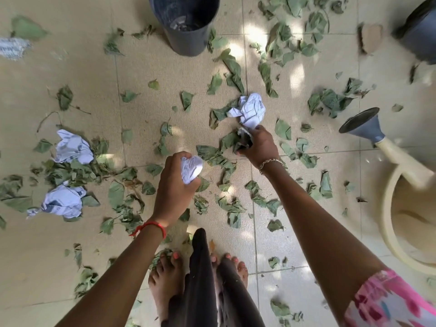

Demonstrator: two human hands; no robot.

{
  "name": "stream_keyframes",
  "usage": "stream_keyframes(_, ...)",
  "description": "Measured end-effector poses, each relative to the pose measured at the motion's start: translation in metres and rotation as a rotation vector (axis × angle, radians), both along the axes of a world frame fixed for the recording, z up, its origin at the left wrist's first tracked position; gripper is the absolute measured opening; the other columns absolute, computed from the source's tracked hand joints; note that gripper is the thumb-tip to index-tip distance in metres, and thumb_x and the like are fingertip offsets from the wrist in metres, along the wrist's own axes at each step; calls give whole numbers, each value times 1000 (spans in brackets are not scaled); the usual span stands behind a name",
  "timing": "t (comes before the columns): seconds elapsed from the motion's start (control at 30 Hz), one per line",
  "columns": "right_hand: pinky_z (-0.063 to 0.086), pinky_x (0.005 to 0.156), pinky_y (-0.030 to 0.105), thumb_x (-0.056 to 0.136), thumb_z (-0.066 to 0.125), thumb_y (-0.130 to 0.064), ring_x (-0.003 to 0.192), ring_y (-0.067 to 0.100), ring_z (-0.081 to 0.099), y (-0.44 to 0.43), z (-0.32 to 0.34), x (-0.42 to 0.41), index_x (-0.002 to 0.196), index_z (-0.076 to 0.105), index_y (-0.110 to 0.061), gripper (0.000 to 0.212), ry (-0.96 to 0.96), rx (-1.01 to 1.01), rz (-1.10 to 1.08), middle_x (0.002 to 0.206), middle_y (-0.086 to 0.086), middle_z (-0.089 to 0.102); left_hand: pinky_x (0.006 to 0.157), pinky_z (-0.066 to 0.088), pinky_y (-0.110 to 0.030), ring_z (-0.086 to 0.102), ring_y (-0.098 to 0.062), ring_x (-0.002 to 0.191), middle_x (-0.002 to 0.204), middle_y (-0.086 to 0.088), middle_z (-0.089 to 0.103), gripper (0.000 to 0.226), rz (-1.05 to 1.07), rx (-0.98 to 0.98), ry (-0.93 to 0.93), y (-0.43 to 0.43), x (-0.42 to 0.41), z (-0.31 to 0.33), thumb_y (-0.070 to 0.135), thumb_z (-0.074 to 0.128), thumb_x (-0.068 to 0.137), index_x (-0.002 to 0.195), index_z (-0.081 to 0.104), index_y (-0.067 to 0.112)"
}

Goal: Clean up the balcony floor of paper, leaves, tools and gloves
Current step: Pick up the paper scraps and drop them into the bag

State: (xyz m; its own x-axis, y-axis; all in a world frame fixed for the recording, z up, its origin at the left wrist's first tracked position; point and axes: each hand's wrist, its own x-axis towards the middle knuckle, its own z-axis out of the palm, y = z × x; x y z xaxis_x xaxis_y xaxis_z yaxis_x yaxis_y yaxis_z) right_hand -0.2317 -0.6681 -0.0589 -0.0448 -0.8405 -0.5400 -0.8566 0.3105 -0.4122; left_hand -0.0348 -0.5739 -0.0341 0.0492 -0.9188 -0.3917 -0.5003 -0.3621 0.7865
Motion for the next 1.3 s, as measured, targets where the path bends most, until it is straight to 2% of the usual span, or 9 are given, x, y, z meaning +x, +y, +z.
stream_keyframes(0.07, 43, 56, 18, 81, 63, 1, 65, 12, 49, -7, 15, 1, 83, 62, -6, 7, -287, 20, -196, 77, 2, 55, 77, 34, 0, 46, -15, 108, 120, -6, 46, 46, 17, 4, 1, 0, 1, -1, 0, 63, 82, 124, 45, 7)
stream_keyframes(0.17, 45, 48, 19, 84, 47, 10, 52, 8, 50, -20, 22, -3, 86, 59, -3, 18, -490, -74, -500, 65, 4, 55, 77, 37, -6, 48, -19, 109, 121, -9, 47, 46, 16, 8, -4, -3, 1, -2, -1, 62, 82, 124, 44, 8)
stream_keyframes(0.27, 50, 61, 32, 84, 49, -2, 67, 19, 54, -36, 15, -4, 102, 52, 1, 18, -253, -210, -460, 82, 12, 58, 77, 44, -26, 51, -25, 104, 118, -11, 49, 45, 15, 9, 12, -7, 1, -7, 7, 61, 80, 122, 45, 9)
stream_keyframes(0.4, 45, 76, 28, 80, 71, -24, 97, 29, 57, -52, -1, 2, 117, 43, 1, 53, -118, -97, -399, 117, 19, 54, 76, 42, -28, 52, -26, 102, 116, -12, 50, 45, 26, -18, -3, -10, 4, -16, 6, 61, 77, 120, 46, 8)
stream_keyframes(0.6, 48, 85, 48, 86, 63, -15, 100, 39, 56, -41, -15, 19, 126, 34, 1, 52, -1, -120, -276, 112, 26, 54, 74, 38, -17, 51, -23, 104, 118, -11, 49, 47, 21, -37, -35, -4, 12, -17, -2, 64, 79, 122, 46, 6)
stream_keyframes(0.8, 45, 76, 32, 91, 56, -13, 95, 32, 59, -39, 3, 9, 105, 58, 7, 25, 157, -122, -131, 106, 22, 59, 75, 47, -36, 54, -32, 101, 115, -17, 51, 47, 39, -24, -60, 4, 27, -2, 3, 66, 79, 121, 47, 1)
stream_keyframes(0.9, 50, 87, 36, 86, 62, -13, 94, 30, 59, -32, 10, 1, 104, 61, 6, 26, 115, -100, -154, 111, 18, 56, 80, 50, -44, 54, -32, 102, 116, -16, 50, 46, 41, -18, -62, 6, 27, 12, 2, 65, 79, 121, 47, 0)
stream_keyframes(1.03, 48, 93, 36, 84, 64, -12, 83, 22, 47, -34, 10, -4, 100, 62, 7, 25, 46, -129, -190, 106, 11, 44, 81, 45, -37, 50, -25, 102, 117, -15, 49, 47, 30, -36, -62, 3, 24, 15, -4, 65, 79, 122, 47, 0)
stream_keyframes(1.3, 35, 99, 37, 75, 74, -11, 118, 30, 35, -24, -8, 5, 123, 38, -1, 61, 128, -108, -334, 128, 19, 37, 80, 39, -27, 49, -23, 105, 120, -13, 47, 47, 25, -32, -40, -2, 19, -1, -1, 64, 81, 124, 45, 3)
